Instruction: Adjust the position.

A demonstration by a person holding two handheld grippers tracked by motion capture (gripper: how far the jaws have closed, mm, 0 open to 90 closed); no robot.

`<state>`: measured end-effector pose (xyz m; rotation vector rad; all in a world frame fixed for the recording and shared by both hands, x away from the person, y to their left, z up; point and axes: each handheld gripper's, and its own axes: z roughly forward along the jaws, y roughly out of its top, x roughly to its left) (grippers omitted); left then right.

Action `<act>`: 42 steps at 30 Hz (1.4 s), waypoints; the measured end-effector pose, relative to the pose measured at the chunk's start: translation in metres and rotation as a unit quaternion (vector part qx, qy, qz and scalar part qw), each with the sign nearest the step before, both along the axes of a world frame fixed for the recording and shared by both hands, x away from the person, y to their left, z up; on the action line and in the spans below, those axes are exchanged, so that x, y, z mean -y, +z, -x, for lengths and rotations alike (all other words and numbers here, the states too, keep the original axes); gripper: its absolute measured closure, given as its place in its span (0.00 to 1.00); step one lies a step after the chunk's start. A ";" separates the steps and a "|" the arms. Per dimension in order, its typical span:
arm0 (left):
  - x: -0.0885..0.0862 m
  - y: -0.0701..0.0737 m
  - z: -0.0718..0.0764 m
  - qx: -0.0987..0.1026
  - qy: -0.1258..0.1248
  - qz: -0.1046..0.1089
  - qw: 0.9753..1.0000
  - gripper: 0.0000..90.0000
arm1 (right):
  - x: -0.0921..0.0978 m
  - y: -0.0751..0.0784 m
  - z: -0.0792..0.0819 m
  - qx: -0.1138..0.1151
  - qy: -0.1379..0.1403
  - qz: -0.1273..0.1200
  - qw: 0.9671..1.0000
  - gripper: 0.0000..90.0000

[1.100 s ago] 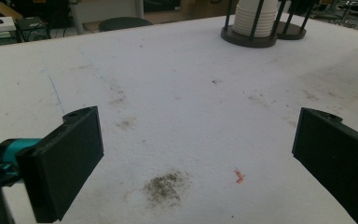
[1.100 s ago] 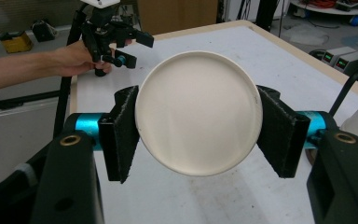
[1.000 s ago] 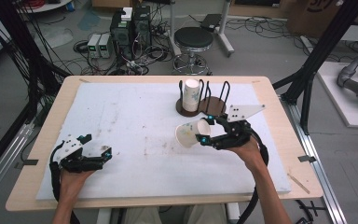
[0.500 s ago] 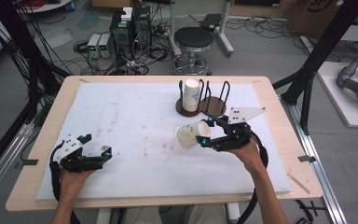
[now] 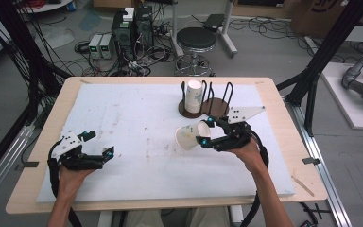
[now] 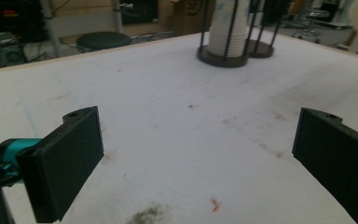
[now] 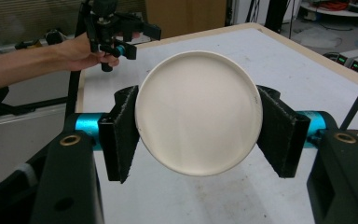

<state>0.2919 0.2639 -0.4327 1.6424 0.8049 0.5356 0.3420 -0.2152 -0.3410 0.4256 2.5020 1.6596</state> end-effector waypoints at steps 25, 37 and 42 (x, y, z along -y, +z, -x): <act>0.088 0.054 -0.046 0.019 -0.276 0.036 0.960 0.02 | -0.033 0.012 -0.009 -0.015 0.063 -0.011 0.998 0.41; 0.132 0.060 -0.052 0.026 -0.334 0.039 0.941 0.02 | -0.040 0.010 -0.010 -0.014 0.078 -0.013 0.997 0.41; 0.151 0.062 -0.054 0.028 -0.354 0.038 0.934 0.02 | -0.040 0.011 -0.009 -0.013 0.085 -0.013 0.996 0.41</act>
